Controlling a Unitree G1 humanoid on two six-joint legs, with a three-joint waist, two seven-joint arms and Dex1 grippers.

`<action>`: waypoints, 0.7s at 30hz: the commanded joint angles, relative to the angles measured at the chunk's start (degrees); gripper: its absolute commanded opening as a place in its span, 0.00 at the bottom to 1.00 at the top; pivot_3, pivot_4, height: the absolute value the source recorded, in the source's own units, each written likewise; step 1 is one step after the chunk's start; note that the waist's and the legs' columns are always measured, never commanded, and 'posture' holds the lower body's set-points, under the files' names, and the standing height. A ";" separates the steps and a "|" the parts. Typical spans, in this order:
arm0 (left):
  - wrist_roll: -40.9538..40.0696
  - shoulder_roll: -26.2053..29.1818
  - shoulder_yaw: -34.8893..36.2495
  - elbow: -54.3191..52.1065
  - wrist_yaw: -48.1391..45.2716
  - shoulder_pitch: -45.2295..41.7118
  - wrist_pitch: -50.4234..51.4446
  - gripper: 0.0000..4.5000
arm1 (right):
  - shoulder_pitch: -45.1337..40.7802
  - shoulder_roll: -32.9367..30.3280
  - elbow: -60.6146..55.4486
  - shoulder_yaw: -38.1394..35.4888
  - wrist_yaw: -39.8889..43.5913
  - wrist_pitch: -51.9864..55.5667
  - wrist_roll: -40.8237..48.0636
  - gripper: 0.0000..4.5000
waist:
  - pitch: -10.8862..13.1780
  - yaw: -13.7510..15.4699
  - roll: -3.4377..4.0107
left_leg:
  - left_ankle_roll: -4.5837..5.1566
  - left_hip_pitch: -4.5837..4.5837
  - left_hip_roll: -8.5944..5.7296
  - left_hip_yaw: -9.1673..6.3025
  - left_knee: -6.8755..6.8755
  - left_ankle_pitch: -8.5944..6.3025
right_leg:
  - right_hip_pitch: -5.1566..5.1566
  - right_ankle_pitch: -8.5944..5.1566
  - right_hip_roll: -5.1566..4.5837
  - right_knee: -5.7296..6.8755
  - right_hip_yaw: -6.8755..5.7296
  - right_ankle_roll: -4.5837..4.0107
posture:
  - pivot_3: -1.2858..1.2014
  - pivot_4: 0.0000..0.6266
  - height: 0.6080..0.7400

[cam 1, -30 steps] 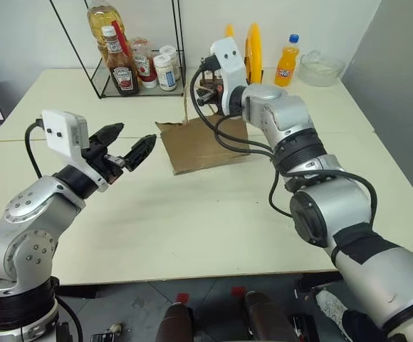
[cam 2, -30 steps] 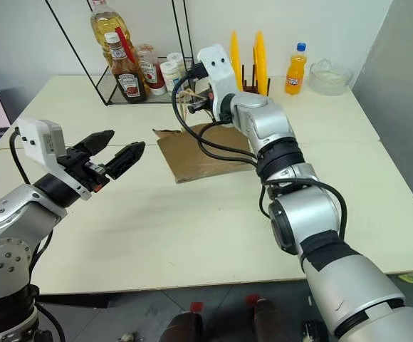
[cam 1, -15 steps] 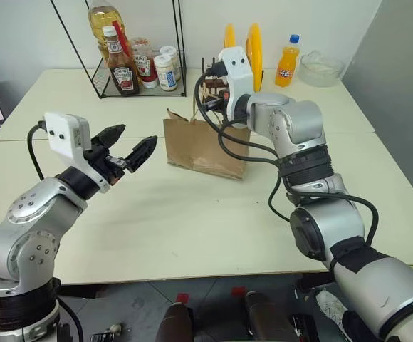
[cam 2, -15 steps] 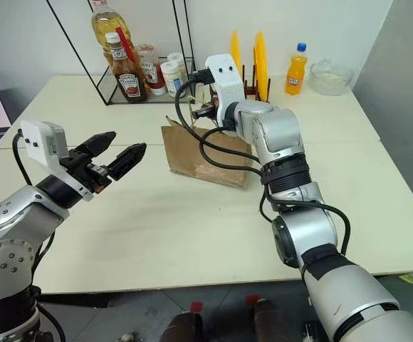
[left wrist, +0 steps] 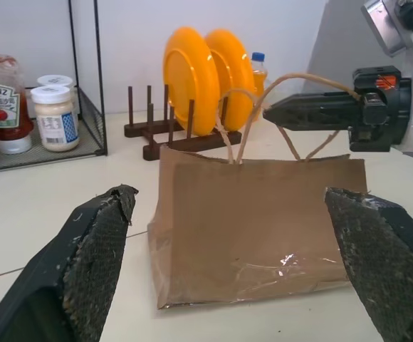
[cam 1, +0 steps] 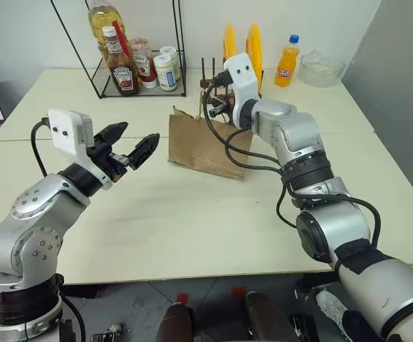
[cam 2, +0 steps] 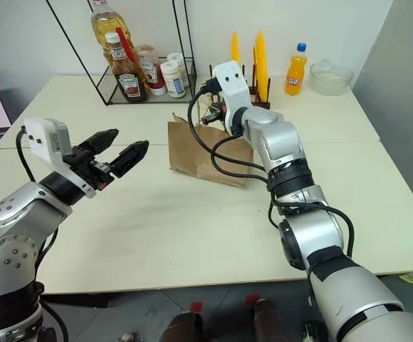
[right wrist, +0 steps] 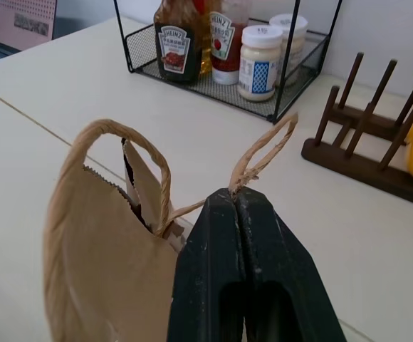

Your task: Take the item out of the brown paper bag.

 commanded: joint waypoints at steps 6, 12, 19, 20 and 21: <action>0.62 0.40 -0.32 -0.16 -0.62 -1.65 -1.11 1.00 | -2.64 -0.13 3.79 -0.81 1.68 -1.89 0.94 0.01 | 0.00 0.13 0.00 | 0.00 0.00 0.00 -0.01 0.01 0.00 | 0.01 0.00 0.00 0.00 0.00 0.00 | 0.52 0.24 1.00; 0.58 0.76 -0.76 0.25 -0.91 -2.00 -0.87 1.00 | -0.40 -1.89 2.23 -0.49 3.66 -0.25 0.77 0.20 | 0.00 0.19 0.00 | 0.00 0.00 0.00 -0.02 0.00 0.00 | 0.01 0.00 0.00 0.00 -0.01 0.00 | 0.52 0.24 1.00; 1.07 1.43 -1.54 1.50 -1.94 -3.13 -0.56 1.00 | 3.95 -5.20 -8.42 1.91 8.06 3.50 0.56 0.74 | 0.00 0.20 0.00 | 0.00 0.00 0.00 -0.02 0.00 0.00 | 0.01 0.00 0.00 0.00 -0.01 0.00 | 0.52 0.24 1.00; 1.15 1.50 -1.64 1.70 -2.09 -3.34 -0.51 1.00 | 4.55 -5.56 -9.77 2.28 8.26 4.26 0.48 0.83 | 0.00 0.15 0.00 | 0.00 0.01 0.00 -0.02 0.00 0.00 | 0.01 0.00 0.00 0.00 -0.01 0.00 | 0.52 0.24 1.00; 1.29 1.62 -1.80 1.92 -2.28 -3.57 -0.50 1.00 | 5.12 -5.94 -11.06 2.43 8.19 4.99 0.44 0.90 | 0.00 0.16 0.00 | 0.00 0.01 0.00 -0.02 0.00 0.00 | 0.01 0.00 0.00 0.00 -0.01 0.00 | 0.52 0.24 1.00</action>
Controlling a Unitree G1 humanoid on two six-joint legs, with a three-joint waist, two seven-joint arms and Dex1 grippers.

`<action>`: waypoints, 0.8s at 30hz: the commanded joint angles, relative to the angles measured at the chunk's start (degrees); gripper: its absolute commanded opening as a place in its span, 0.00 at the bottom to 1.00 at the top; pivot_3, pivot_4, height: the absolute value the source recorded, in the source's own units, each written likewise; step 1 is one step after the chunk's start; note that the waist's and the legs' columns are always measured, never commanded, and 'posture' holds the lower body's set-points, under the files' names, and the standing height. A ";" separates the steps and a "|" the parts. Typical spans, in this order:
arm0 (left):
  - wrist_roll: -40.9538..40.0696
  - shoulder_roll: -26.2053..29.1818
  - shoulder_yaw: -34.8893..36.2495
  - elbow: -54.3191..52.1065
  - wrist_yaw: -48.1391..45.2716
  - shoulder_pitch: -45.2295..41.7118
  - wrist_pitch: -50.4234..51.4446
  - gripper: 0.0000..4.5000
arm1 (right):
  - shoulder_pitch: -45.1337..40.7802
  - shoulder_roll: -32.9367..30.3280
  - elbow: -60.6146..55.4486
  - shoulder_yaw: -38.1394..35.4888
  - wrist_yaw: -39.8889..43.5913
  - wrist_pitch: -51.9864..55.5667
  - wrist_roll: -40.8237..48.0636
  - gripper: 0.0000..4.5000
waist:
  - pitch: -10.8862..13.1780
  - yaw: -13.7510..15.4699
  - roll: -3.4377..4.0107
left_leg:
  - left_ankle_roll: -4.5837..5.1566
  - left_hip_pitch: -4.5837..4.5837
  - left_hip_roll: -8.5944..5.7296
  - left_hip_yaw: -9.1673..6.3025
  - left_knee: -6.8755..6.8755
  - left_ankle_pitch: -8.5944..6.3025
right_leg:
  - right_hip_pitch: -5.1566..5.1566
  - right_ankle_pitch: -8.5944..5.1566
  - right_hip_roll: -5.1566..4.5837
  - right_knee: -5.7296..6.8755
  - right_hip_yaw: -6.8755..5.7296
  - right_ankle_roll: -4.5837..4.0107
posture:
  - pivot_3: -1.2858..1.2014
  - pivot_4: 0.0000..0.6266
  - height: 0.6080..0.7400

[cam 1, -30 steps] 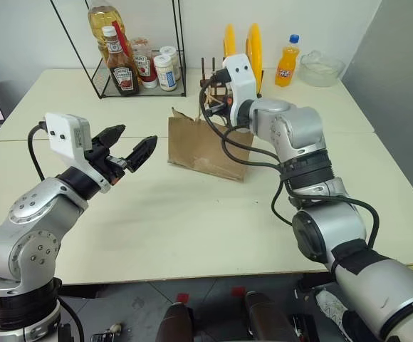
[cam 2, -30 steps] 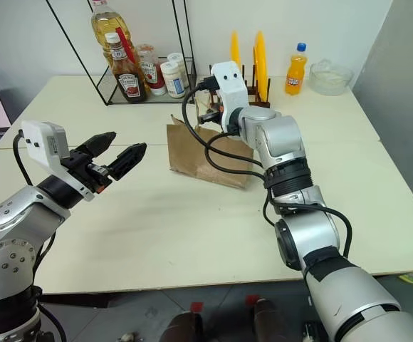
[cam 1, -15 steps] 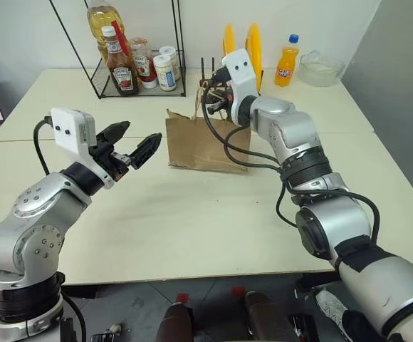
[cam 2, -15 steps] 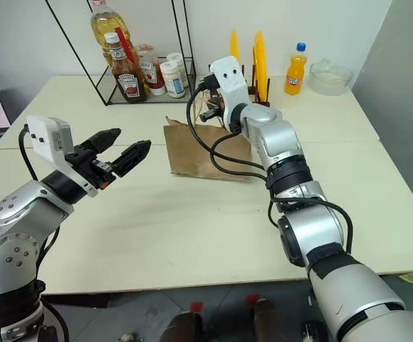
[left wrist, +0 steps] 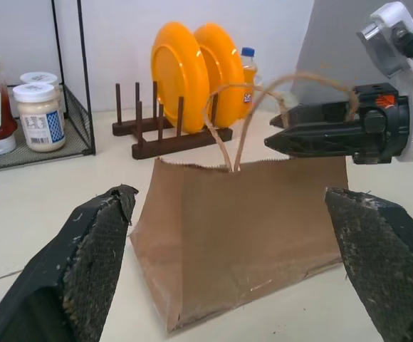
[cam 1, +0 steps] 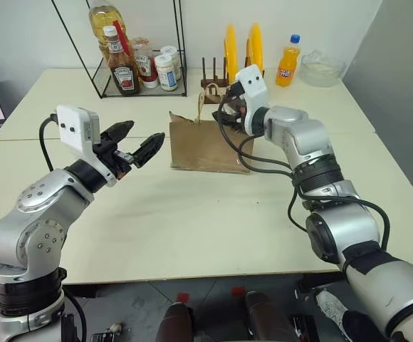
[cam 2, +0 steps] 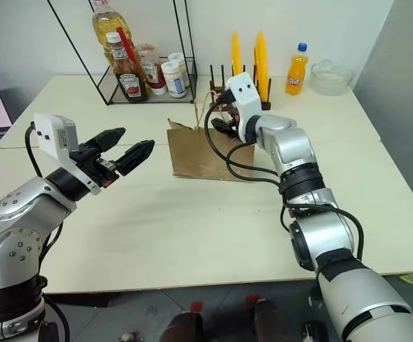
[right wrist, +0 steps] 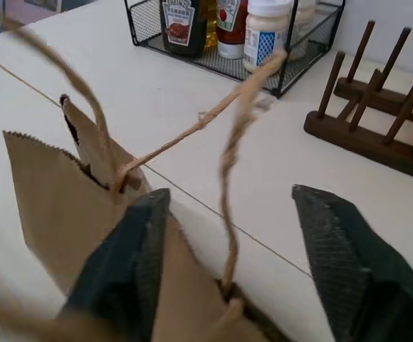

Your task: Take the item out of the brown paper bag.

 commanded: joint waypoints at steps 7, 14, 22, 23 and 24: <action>0.88 1.48 -1.07 0.67 -1.96 -2.57 -0.27 1.00 | 4.14 -3.36 -17.66 1.15 2.72 9.67 2.38 0.99 | 0.00 0.20 0.00 | 0.00 -0.02 -0.01 -0.01 0.01 0.00 | 0.00 0.00 0.00 -0.01 0.00 0.00 | 0.52 0.24 1.00; 1.82 3.58 -0.75 3.72 -3.35 -4.06 0.05 1.00 | 11.66 -8.80 -37.96 -2.47 5.60 23.37 9.76 0.99 | 0.00 0.28 0.00 | 0.00 -0.02 -0.01 -0.07 0.01 0.00 | 0.04 0.00 0.00 -0.02 -0.05 0.00 | 0.52 0.24 1.00; 14.78 4.20 -8.90 26.09 -7.93 -19.30 -11.11 1.00 | 39.46 -10.33 -64.29 -8.16 -2.11 20.44 11.60 0.99 | -0.04 1.85 -0.07 | 0.00 -0.04 -0.03 -0.57 0.05 0.00 | 0.30 -0.08 0.01 -0.13 -0.61 -0.10 | 0.52 0.24 1.00; 17.28 3.62 -10.69 30.64 -8.88 -22.51 -13.83 1.00 | 42.68 -9.30 -65.60 -7.76 -4.21 18.82 10.66 0.99 | -0.04 2.18 -0.07 | -0.01 -0.04 -0.06 -0.55 0.03 0.02 | 0.29 -0.08 0.00 -0.10 -0.59 -0.10 | 0.52 0.24 1.00; 19.98 2.99 -12.40 36.17 -9.86 -26.10 -17.08 1.00 | 45.69 -8.17 -66.51 -7.29 -6.15 16.78 9.63 0.99 | -0.04 2.19 -0.06 | -0.02 -0.03 -0.07 -0.60 0.05 0.02 | 0.29 -0.08 0.01 -0.09 -0.65 -0.10 | 0.52 0.24 1.00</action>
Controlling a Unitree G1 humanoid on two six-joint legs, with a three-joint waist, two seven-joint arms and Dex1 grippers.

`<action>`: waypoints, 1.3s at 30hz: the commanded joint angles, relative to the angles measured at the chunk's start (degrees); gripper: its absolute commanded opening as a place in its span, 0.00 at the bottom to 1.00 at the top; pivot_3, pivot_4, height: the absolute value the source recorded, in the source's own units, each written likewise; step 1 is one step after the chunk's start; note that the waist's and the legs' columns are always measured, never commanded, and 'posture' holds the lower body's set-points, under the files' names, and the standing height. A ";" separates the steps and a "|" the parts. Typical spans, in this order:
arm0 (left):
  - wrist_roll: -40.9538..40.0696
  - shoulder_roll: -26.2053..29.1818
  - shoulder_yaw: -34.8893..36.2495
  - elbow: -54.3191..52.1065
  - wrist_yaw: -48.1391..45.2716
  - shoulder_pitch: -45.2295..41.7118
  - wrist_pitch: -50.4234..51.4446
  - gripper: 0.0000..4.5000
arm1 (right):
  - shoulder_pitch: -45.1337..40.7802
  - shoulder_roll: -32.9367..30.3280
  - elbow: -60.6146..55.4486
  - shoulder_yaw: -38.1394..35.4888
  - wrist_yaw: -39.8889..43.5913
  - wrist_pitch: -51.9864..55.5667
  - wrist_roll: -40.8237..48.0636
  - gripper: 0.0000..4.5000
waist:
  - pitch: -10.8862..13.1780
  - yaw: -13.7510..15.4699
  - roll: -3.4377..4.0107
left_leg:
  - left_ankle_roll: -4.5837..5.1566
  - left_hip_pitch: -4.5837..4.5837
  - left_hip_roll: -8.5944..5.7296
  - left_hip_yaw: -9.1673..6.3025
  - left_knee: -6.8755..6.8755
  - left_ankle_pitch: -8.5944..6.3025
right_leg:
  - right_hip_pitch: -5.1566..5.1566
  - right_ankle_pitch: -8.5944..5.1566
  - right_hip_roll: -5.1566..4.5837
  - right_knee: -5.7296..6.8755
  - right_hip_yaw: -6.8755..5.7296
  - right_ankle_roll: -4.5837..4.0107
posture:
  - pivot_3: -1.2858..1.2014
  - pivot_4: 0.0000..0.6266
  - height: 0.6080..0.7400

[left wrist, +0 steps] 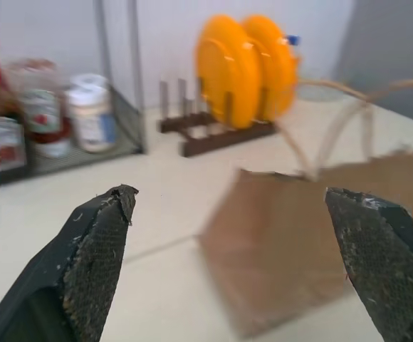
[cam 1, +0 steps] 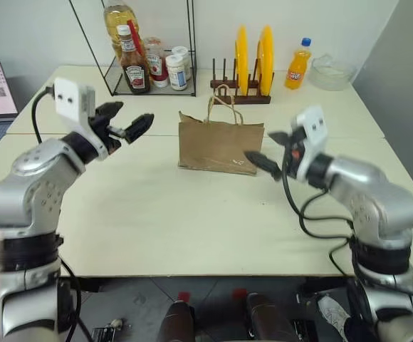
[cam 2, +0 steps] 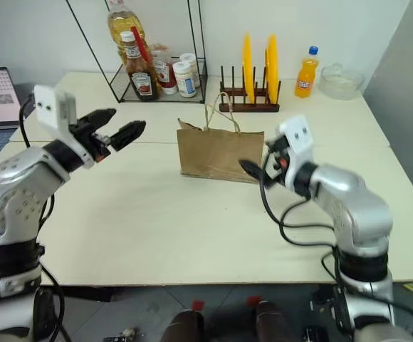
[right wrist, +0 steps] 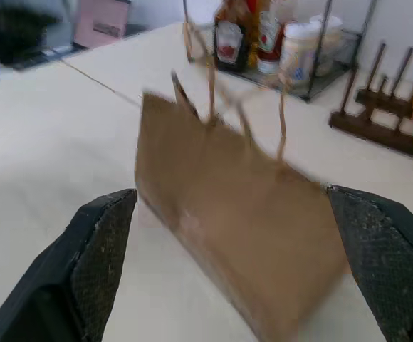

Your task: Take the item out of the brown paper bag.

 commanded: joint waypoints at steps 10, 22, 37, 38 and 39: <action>26.52 -9.12 -14.30 62.79 -8.19 -34.79 -34.82 1.00 | 19.00 6.92 -10.13 6.83 -12.11 -19.99 -6.91 0.99 | 0.01 -0.79 0.02 | -0.16 -0.01 -0.02 -0.03 -0.07 0.10 | -0.03 -0.03 0.04 -0.02 0.02 -0.04 | 0.52 0.24 1.00; 32.22 -8.07 -16.24 69.18 -32.94 -37.49 -37.89 1.00 | 20.02 10.33 -10.55 6.80 -14.94 -19.62 -4.61 0.99 | 0.01 -0.71 0.02 | -0.17 -0.04 -0.01 -0.12 -0.06 0.11 | -0.03 -0.04 0.08 0.03 -0.03 -0.05 | 0.52 0.24 1.00; 27.96 3.26 -18.07 28.77 -58.91 -14.52 -26.15 1.00 | 21.44 4.55 -5.68 1.73 -10.41 -22.91 -1.19 0.99 | 0.01 -0.92 0.04 | -0.17 0.01 0.09 -0.18 -0.06 0.11 | 0.04 -0.09 0.10 0.11 -0.10 -0.14 | 0.52 0.24 1.00; 27.13 3.73 -17.47 25.50 -58.17 -13.36 -24.29 1.00 | 20.92 3.95 -5.03 1.50 -10.00 -23.13 -1.10 0.99 | 0.01 -0.87 0.04 | -0.17 0.02 0.09 -0.17 -0.05 0.11 | 0.04 -0.09 0.10 0.12 -0.09 -0.14 | 0.52 0.24 1.00; 26.44 4.10 -17.02 22.86 -57.53 -12.45 -22.55 1.00 | 20.74 3.54 -4.74 1.36 -9.73 -23.33 -0.95 0.99 | 0.01 -0.80 0.04 | -0.17 0.02 0.10 -0.18 -0.04 0.11 | 0.05 -0.09 0.10 0.13 -0.10 -0.14 | 0.52 0.24 1.00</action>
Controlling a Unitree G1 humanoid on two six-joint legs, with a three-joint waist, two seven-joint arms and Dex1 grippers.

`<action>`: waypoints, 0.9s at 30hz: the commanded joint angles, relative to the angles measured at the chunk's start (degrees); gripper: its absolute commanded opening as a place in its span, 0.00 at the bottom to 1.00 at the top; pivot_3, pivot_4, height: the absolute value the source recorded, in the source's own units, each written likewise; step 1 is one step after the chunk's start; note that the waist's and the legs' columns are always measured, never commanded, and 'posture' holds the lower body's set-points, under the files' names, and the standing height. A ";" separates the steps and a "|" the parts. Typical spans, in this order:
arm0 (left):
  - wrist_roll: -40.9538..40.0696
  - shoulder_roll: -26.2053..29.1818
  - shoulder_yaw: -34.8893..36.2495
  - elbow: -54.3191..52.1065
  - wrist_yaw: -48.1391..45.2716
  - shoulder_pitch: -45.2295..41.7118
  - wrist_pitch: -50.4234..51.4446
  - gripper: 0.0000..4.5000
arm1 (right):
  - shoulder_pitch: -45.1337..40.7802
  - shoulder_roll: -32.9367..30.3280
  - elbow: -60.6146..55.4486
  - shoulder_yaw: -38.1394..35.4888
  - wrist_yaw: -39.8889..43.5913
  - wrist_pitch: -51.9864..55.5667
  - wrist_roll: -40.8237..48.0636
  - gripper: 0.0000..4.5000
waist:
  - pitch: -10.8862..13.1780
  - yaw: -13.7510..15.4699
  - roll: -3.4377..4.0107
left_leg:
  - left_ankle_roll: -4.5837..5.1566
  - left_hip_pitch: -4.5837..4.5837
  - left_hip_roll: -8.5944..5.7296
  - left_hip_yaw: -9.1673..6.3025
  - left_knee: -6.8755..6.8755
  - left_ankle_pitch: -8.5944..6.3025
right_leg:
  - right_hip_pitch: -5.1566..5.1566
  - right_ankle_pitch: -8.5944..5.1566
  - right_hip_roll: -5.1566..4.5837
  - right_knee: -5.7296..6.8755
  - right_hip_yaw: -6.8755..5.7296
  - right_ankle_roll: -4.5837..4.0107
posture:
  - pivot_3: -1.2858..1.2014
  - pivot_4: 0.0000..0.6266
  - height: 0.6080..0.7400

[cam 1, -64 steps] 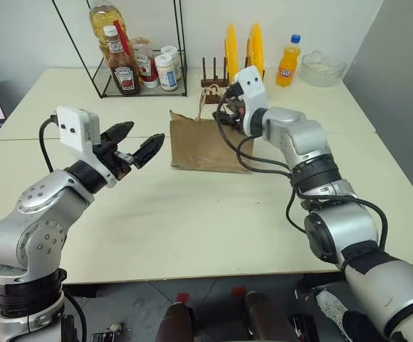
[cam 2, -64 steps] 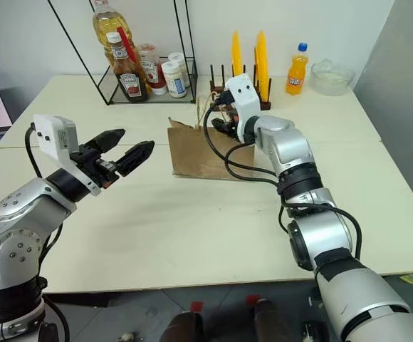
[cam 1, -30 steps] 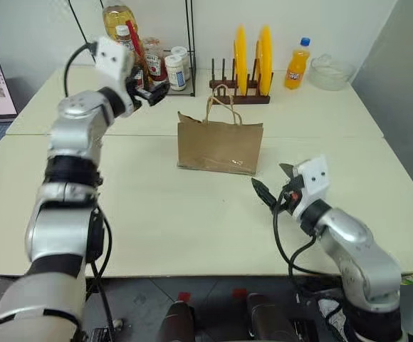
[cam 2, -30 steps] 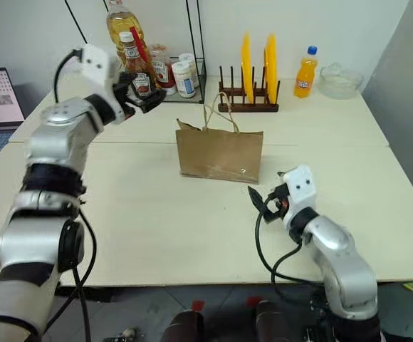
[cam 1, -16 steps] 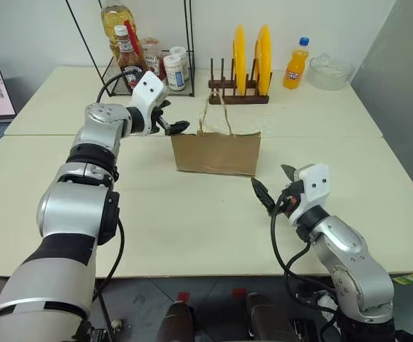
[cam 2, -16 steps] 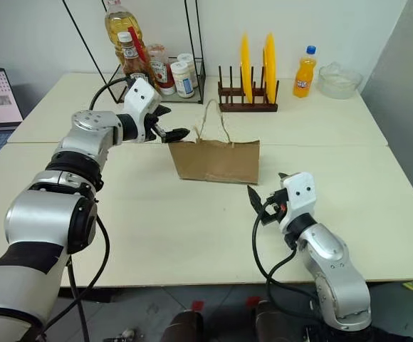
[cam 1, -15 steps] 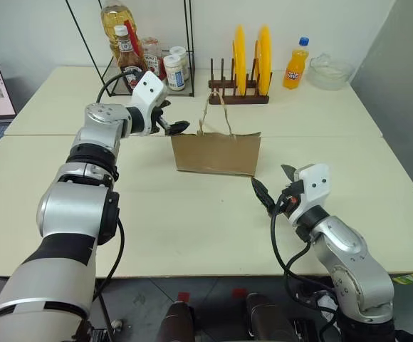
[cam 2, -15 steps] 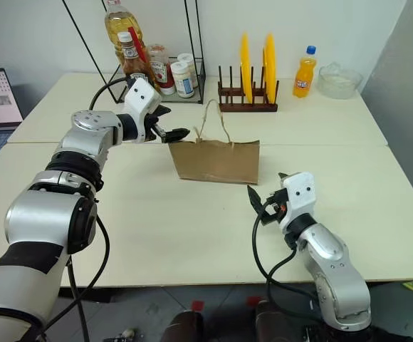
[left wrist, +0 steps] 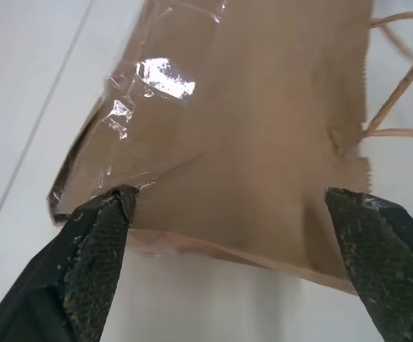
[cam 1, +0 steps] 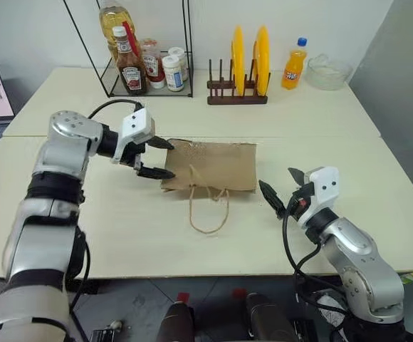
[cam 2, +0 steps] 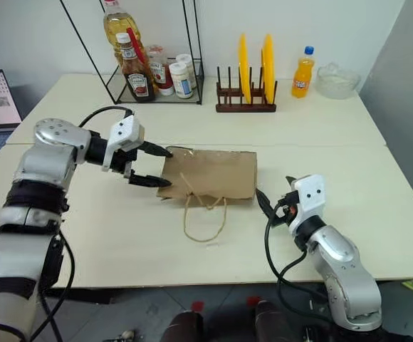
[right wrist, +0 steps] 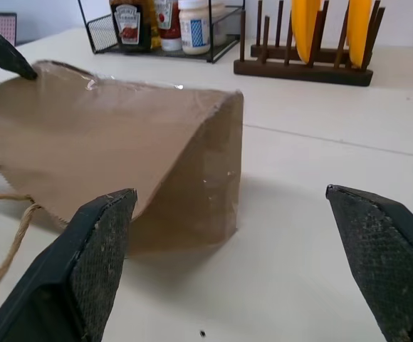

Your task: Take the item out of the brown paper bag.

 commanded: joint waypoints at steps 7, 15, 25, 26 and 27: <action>-8.21 7.74 3.32 -29.97 -0.34 8.04 13.28 1.00 | -1.22 -4.61 0.48 -1.16 5.17 -2.19 2.69 0.99 | 0.00 0.36 0.00 | 0.00 -0.01 0.00 -0.01 0.00 0.00 | 0.00 -0.01 0.00 0.01 -0.02 -0.01 | 0.52 0.24 1.00; -6.61 10.77 1.23 -43.52 -0.34 23.64 -7.51 1.00 | -0.46 -10.65 0.26 0.25 12.74 -2.36 4.95 0.99 | 0.01 0.45 0.02 | 0.00 0.04 0.02 0.02 0.00 0.00 | 0.02 -0.02 0.00 0.00 0.01 -0.03 | 0.52 0.24 1.00; 4.93 -1.17 -5.39 -30.47 16.21 29.03 -26.25 1.00 | 0.37 -17.79 1.83 3.81 21.28 -7.99 3.15 0.99 | -0.01 0.75 0.02 | 0.01 0.03 -0.06 0.03 0.07 0.00 | 0.08 -0.01 -0.04 -0.04 0.02 -0.02 | 0.52 0.24 1.00; 4.48 -3.01 -5.76 -30.17 17.27 29.08 -25.20 1.00 | 0.66 -18.51 2.18 4.35 22.14 -8.85 2.81 0.99 | -0.02 0.74 0.01 | 0.01 0.01 -0.05 0.02 0.08 0.00 | 0.08 -0.01 -0.04 -0.03 0.01 -0.02 | 0.52 0.24 1.00; 4.34 -4.28 -6.20 -29.94 17.98 29.09 -24.57 1.00 | 0.96 -19.13 2.53 4.79 22.96 -9.67 2.55 0.99 | -0.02 0.76 0.01 | 0.01 0.00 -0.05 0.02 0.09 -0.01 | 0.08 -0.01 -0.03 -0.05 0.01 -0.01 | 0.52 0.24 1.00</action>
